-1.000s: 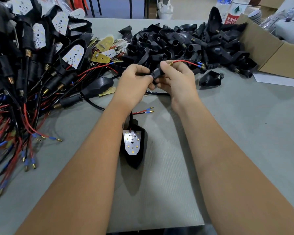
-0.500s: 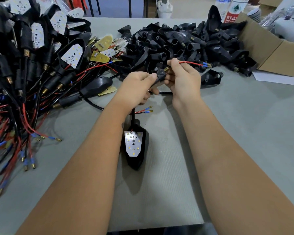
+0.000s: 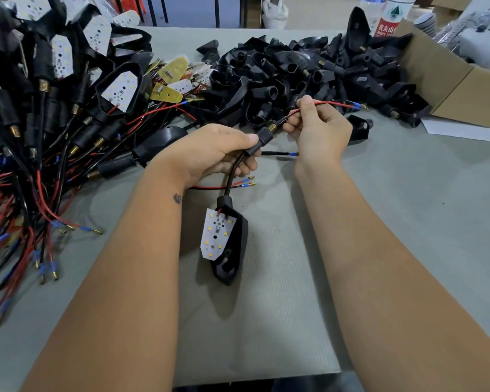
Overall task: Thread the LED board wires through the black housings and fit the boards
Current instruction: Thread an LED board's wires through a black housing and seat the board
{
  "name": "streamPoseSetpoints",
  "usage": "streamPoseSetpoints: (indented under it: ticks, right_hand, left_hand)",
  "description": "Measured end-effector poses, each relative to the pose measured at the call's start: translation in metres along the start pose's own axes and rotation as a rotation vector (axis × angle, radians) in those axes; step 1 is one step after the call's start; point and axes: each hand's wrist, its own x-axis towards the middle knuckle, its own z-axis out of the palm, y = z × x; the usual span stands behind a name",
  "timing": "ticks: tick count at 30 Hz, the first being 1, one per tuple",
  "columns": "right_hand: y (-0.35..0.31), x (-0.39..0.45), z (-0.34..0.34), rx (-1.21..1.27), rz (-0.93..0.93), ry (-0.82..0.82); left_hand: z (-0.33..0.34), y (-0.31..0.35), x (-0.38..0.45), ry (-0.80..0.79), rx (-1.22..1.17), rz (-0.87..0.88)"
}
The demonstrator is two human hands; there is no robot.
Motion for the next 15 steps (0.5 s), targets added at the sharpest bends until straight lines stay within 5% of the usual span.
streamPoseSetpoints:
  ticks: [8,15]
  right_hand:
    - [-0.002,0.003,-0.001,0.128,-0.034,0.152]
    - [-0.003,-0.007,0.006,0.038,0.147,-0.227]
  left_hand:
    - [0.001,-0.001,0.001,0.079,-0.073,0.025]
    - [0.001,-0.005,0.006,0.151,-0.028,0.051]
